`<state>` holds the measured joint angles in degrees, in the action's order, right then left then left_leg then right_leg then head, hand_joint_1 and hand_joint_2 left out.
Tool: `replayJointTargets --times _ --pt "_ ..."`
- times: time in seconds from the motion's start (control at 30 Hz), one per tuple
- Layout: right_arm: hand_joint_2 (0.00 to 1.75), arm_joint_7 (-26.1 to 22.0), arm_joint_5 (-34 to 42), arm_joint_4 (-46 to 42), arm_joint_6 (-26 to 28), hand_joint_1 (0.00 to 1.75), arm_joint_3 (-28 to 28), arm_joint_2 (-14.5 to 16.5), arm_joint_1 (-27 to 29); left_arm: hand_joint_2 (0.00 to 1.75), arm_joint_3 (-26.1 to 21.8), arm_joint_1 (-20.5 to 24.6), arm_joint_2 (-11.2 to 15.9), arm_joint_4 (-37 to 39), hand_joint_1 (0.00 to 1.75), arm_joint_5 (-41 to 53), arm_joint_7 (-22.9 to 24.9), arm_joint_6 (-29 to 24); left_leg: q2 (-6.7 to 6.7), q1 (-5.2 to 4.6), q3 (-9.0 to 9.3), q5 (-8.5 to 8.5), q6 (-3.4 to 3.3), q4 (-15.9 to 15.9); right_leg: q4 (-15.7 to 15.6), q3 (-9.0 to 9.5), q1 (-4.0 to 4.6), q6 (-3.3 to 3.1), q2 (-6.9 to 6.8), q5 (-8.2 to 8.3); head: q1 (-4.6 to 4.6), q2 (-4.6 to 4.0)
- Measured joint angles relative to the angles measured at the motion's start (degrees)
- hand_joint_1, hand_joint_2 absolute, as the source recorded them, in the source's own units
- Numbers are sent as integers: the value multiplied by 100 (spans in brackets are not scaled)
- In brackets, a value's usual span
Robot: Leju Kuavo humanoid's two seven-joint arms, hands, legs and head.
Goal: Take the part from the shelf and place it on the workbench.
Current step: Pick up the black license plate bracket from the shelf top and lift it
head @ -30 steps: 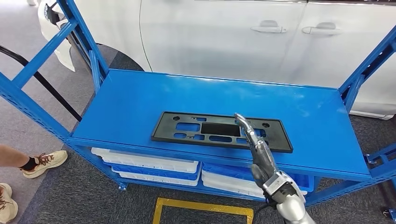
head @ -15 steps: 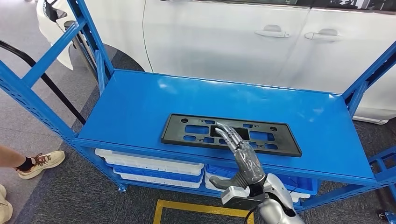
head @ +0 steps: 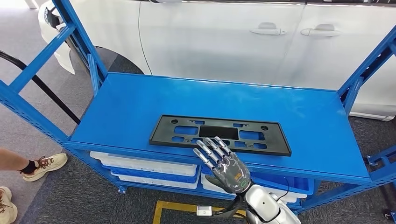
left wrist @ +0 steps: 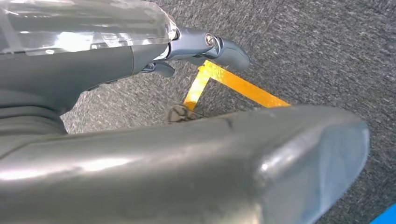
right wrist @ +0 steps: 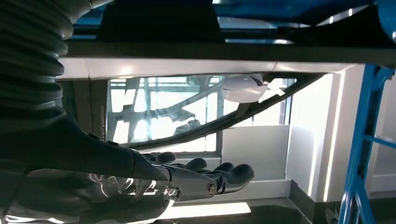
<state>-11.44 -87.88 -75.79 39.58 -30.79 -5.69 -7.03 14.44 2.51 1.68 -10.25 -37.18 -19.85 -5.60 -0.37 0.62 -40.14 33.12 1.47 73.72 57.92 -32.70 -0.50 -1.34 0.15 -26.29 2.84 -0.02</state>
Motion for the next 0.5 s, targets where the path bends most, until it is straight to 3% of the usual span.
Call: replayJointTargets --times 0.03,0.07,0.17,0.23,0.33,0.4,0.47,0.5 --pt "175 46 -32 96 0 0 -36 41 -47 0 2 -5 0 0 0 0 -1 -1 0 0 -46 -30 -1 86 4 1 4 -1 0 -1 0 0" --pt "175 81 -45 179 0 0 -75 83 -100 0 3 -7 0 0 0 0 -1 -4 0 0 23 -166 -12 -66 8 5 6 -1 3 -3 0 0" --pt "175 135 -49 347 2 0 -165 190 -253 0 4 -2 5 0 0 0 -6 -15 0 -14 577 -677 -88 -1213 26 22 26 27 11 -20 0 0" --pt "175 141 -44 426 2 0 -206 233 -319 0 5 2 9 0 0 2 -11 -19 -3 -39 728 -739 -139 -1547 31 14 41 77 10 -24 0 0" --pt "175 144 4 529 4 0 -262 307 -414 0 5 -6 8 0 0 1 -20 -33 1 -26 734 -779 -217 -1601 58 -7 36 171 10 -49 0 0" --pt "175 149 65 615 11 0 -290 380 -507 0 5 -9 7 1 0 1 -25 -51 15 0 740 -811 -274 -1641 415 -169 26 223 6 -285 0 0" --pt "175 158 123 739 16 0 -321 457 -601 0 5 -8 7 1 0 1 -34 -72 21 -4 726 -816 -300 -1641 1147 -515 11 256 4 -643 0 0" --pt "175 174 145 819 17 0 -337 499 -646 0 5 -9 8 2 0 0 -40 -76 21 -6 721 -816 -302 -1637 1464 -671 4 269 3 -743 0 0"
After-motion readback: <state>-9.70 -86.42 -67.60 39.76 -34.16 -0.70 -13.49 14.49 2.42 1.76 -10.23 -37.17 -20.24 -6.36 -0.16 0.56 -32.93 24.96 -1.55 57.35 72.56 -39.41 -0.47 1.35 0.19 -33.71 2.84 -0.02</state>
